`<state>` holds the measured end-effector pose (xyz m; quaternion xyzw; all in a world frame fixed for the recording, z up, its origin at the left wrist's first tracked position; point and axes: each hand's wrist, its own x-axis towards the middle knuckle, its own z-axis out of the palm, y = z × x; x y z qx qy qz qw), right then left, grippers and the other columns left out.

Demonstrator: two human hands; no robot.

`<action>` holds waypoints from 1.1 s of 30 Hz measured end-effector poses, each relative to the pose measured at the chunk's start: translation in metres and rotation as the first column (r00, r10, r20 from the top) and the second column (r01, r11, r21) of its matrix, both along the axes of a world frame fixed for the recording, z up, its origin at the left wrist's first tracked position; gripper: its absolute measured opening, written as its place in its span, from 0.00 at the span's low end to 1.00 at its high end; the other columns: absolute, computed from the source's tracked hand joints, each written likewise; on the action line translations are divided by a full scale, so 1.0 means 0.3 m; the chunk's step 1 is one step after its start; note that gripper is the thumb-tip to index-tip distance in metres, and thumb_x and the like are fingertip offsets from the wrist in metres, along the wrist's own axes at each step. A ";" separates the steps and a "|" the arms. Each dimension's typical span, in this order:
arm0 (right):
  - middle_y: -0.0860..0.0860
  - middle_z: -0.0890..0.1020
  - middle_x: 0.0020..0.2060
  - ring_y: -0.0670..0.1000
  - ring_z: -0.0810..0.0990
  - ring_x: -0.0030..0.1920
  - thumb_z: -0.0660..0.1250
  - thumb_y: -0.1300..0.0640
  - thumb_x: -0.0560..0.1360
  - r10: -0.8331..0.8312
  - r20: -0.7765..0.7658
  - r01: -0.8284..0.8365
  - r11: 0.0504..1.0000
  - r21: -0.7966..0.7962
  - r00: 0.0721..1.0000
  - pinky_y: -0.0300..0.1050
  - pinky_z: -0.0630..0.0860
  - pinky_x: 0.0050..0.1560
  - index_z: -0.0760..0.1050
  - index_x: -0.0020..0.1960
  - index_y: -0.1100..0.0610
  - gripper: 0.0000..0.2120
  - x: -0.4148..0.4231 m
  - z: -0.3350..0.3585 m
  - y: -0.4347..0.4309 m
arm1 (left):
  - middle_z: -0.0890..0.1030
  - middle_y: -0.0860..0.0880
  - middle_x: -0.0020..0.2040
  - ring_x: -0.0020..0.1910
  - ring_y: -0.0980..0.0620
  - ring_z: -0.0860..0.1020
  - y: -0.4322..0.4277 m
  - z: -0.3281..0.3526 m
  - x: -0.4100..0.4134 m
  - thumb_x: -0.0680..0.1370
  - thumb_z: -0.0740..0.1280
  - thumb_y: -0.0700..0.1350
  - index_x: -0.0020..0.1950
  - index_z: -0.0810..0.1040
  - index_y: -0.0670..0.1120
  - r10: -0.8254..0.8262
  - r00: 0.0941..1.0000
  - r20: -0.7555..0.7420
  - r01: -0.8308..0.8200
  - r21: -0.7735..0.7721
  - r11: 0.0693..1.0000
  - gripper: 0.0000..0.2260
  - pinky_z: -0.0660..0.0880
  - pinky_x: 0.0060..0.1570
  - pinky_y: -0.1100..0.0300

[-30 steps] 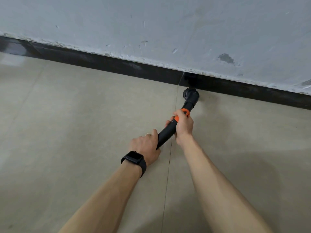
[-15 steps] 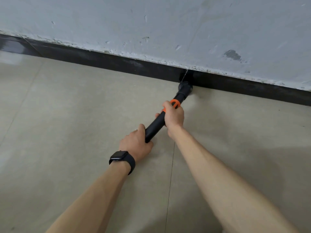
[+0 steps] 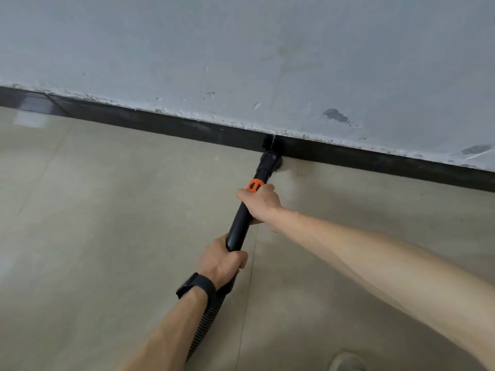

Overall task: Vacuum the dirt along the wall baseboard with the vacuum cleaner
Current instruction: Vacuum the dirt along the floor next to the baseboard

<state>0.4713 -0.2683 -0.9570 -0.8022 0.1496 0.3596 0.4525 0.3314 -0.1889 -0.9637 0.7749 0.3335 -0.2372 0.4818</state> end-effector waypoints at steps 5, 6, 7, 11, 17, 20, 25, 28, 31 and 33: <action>0.53 0.77 0.48 0.55 0.82 0.47 0.68 0.47 0.76 -0.085 0.050 0.086 0.996 -0.014 0.995 0.59 0.85 0.50 0.62 0.62 0.58 0.23 0.008 -0.048 -0.202 | 0.81 0.49 0.33 0.31 0.47 0.79 -0.187 -0.011 0.035 0.58 0.67 0.48 0.40 0.72 0.53 -0.100 0.995 0.011 0.100 0.024 0.995 0.12 0.74 0.29 0.58; 0.52 0.77 0.47 0.54 0.81 0.46 0.68 0.47 0.77 -0.126 0.066 0.127 0.992 -0.010 0.990 0.57 0.85 0.49 0.63 0.62 0.57 0.23 0.009 -0.057 -0.236 | 0.80 0.50 0.33 0.30 0.49 0.78 -0.211 -0.015 0.046 0.60 0.68 0.47 0.40 0.71 0.53 -0.135 0.991 0.010 0.134 0.042 0.990 0.11 0.71 0.28 0.61; 0.52 0.77 0.47 0.53 0.81 0.45 0.67 0.47 0.76 -0.169 0.078 0.170 0.985 -0.005 0.982 0.55 0.84 0.46 0.63 0.62 0.57 0.22 0.012 -0.062 -0.268 | 0.79 0.51 0.32 0.29 0.50 0.77 -0.232 -0.017 0.061 0.62 0.69 0.46 0.40 0.71 0.54 -0.168 0.986 0.008 0.167 0.062 0.984 0.10 0.69 0.27 0.62; 0.52 0.76 0.46 0.52 0.80 0.43 0.67 0.48 0.76 -0.297 0.086 0.297 0.955 0.015 0.951 0.56 0.85 0.47 0.64 0.62 0.58 0.22 0.032 -0.064 -0.383 | 0.79 0.51 0.32 0.28 0.52 0.77 -0.303 -0.017 0.120 0.65 0.71 0.44 0.41 0.72 0.53 -0.279 0.960 -0.006 0.278 0.128 0.952 0.10 0.66 0.25 0.65; 0.52 0.76 0.46 0.51 0.79 0.42 0.68 0.47 0.76 -0.409 0.087 0.408 0.913 0.027 0.909 0.53 0.84 0.44 0.66 0.63 0.58 0.22 0.059 -0.078 -0.523 | 0.79 0.50 0.35 0.31 0.51 0.77 -0.405 -0.017 0.183 0.66 0.70 0.44 0.42 0.72 0.53 -0.401 0.916 -0.018 0.398 0.161 0.903 0.10 0.68 0.27 0.64; 0.52 0.76 0.47 0.51 0.78 0.43 0.68 0.47 0.76 -0.473 0.067 0.471 0.881 0.047 0.878 0.51 0.84 0.41 0.66 0.64 0.58 0.23 0.077 -0.079 -0.595 | 0.79 0.50 0.36 0.32 0.51 0.78 -0.456 -0.011 0.220 0.67 0.69 0.44 0.43 0.72 0.53 -0.455 0.890 -0.017 0.450 0.189 0.873 0.09 0.69 0.28 0.63; 0.55 0.80 0.51 0.54 0.82 0.46 0.69 0.50 0.74 -0.587 0.034 0.578 0.805 0.134 0.809 0.44 0.80 0.32 0.70 0.60 0.57 0.19 0.089 -0.083 -0.707 | 0.77 0.50 0.37 0.32 0.51 0.76 -0.513 -0.007 0.267 0.69 0.65 0.47 0.41 0.67 0.53 -0.567 0.824 0.004 0.547 0.255 0.797 0.08 0.67 0.28 0.61; 0.57 0.82 0.52 0.59 0.84 0.51 0.69 0.50 0.74 -0.663 0.020 0.653 0.742 0.153 0.748 0.54 0.85 0.45 0.71 0.58 0.57 0.17 0.075 -0.096 -0.760 | 0.75 0.50 0.38 0.33 0.51 0.75 -0.532 -0.018 0.278 0.71 0.66 0.48 0.45 0.66 0.52 -0.652 0.758 0.023 0.621 0.281 0.732 0.09 0.68 0.29 0.60; 0.59 0.83 0.53 0.61 0.85 0.52 0.69 0.51 0.75 -0.724 0.026 0.714 0.685 0.144 0.689 0.59 0.85 0.53 0.72 0.60 0.59 0.18 0.061 -0.101 -0.837 | 0.76 0.51 0.40 0.36 0.51 0.76 -0.557 -0.040 0.266 0.73 0.67 0.51 0.49 0.66 0.51 -0.720 0.690 0.069 0.680 0.279 0.678 0.12 0.72 0.33 0.58; 0.58 0.83 0.52 0.59 0.85 0.51 0.69 0.50 0.76 -0.762 0.032 0.753 0.645 0.132 0.647 0.58 0.85 0.51 0.73 0.59 0.59 0.17 0.049 -0.100 -0.898 | 0.77 0.53 0.42 0.38 0.53 0.77 -0.576 -0.042 0.266 0.72 0.70 0.55 0.51 0.67 0.52 -0.729 0.680 0.076 0.693 0.259 0.673 0.15 0.72 0.34 0.58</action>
